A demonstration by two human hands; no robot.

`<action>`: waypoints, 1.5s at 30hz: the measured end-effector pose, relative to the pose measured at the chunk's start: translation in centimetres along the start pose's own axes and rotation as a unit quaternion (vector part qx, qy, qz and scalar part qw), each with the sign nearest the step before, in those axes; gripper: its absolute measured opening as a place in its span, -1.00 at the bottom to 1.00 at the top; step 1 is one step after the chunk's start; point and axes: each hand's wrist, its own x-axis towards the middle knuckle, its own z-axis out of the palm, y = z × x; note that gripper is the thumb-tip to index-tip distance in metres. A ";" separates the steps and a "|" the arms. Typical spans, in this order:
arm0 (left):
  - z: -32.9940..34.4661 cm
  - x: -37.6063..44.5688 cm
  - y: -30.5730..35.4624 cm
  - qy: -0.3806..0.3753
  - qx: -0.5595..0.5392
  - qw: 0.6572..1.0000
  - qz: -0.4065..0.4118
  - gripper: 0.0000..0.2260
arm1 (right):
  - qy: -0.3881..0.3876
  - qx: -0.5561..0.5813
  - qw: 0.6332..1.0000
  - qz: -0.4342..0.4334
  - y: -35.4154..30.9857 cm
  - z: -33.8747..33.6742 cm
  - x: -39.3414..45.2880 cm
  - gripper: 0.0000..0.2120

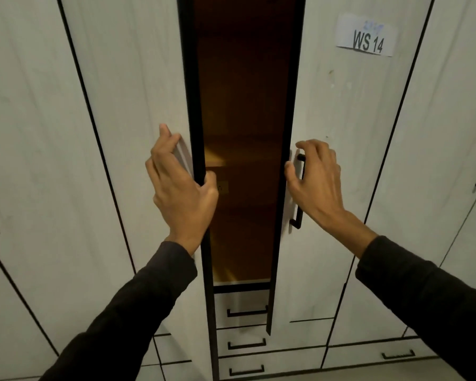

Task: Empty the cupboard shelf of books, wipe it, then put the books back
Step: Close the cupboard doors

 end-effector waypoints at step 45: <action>7.6 -2.8 -2.9 -0.172 -0.268 0.912 -0.259 -0.82 | -0.151 0.223 0.955 0.128 4.8 5.6 3.6 -0.71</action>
